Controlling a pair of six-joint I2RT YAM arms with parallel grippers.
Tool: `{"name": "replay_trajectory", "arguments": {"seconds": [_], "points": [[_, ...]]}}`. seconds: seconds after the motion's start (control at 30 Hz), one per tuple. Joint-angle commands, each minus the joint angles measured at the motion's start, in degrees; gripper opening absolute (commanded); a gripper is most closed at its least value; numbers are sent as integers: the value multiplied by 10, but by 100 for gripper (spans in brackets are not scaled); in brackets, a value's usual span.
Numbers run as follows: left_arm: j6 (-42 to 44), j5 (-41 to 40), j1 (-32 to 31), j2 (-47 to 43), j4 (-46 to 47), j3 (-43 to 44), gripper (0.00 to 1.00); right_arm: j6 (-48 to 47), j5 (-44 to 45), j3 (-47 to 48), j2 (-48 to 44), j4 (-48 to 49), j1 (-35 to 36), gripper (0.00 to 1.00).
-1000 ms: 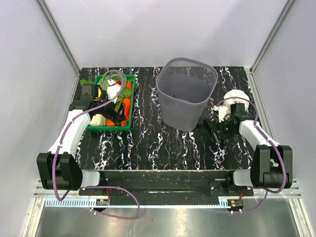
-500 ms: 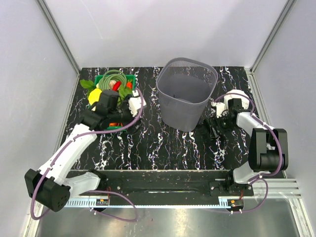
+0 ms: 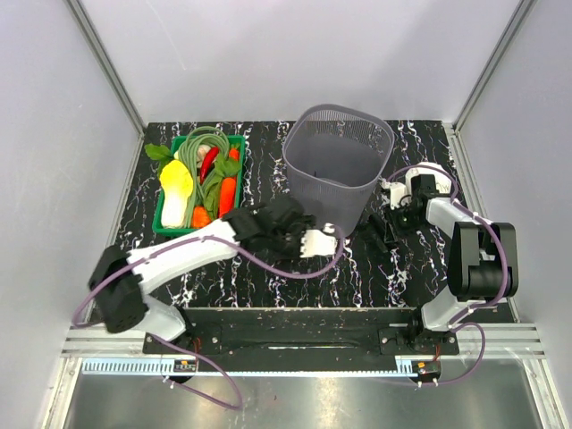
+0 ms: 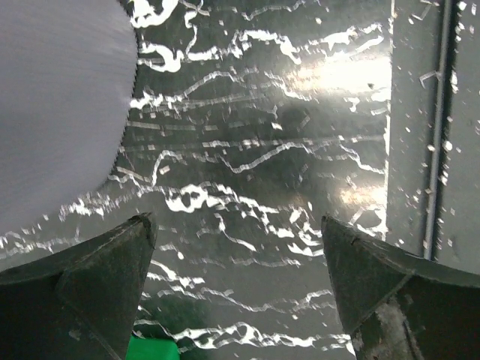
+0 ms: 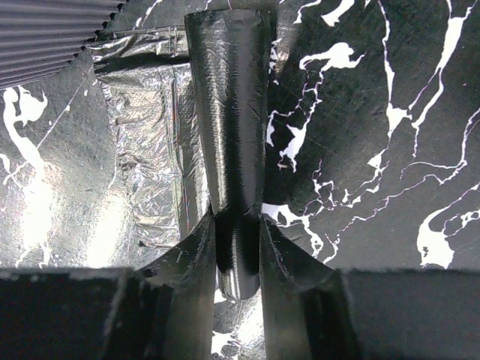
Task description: Put the trash bags into the trash bin
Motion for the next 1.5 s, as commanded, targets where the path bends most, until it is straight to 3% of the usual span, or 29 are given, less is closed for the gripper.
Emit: {"name": "replay_trajectory", "arguments": {"seconds": [0.0, 0.13, 0.37, 1.0, 1.27, 1.47], "points": [[49, -20, -14, 95, 28, 95, 95, -6, 18, 10, -15, -13, 3, 24], [69, -29, -15, 174, 49, 153, 94, -19, 42, 3, -32, -34, 2, 17], [77, -53, -13, 243, 98, 197, 94, -46, 66, -25, -73, -61, 3, 12], [61, -69, 56, 360, 161, 305, 95, -57, 35, -48, -131, -102, 3, 10], [-10, -29, 64, 261, 148, 216, 95, -27, 6, -3, -130, -128, 16, 7], [-121, 37, 100, 125, 137, 94, 95, 28, -6, 40, -126, -133, 108, 5]]}}
